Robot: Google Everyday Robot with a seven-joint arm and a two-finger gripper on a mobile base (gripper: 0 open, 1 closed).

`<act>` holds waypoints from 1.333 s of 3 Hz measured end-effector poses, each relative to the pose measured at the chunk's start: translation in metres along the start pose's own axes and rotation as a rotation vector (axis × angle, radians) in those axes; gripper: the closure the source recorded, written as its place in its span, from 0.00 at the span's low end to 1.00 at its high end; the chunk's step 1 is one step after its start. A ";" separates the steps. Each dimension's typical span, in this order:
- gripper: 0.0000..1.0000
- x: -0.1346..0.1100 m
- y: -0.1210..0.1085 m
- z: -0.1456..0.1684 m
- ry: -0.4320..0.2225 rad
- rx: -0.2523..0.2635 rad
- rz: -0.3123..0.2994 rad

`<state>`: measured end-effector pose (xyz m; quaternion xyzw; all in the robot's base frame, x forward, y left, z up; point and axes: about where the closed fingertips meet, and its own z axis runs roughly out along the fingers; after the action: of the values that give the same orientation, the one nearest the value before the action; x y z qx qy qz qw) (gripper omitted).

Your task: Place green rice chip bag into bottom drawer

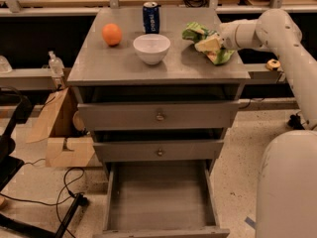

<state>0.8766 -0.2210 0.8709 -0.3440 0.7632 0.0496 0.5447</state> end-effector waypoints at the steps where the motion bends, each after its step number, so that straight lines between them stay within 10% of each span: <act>1: 0.50 0.001 0.002 0.002 0.003 -0.004 -0.002; 3: 1.00 0.003 0.008 0.008 0.005 -0.015 0.000; 4: 1.00 -0.004 0.008 0.006 0.007 -0.014 -0.009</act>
Offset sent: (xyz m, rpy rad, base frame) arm -0.0001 0.0020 -0.0017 -0.0021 0.0031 0.0029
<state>0.8779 -0.2105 0.8694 -0.3514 0.7633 0.0509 0.5397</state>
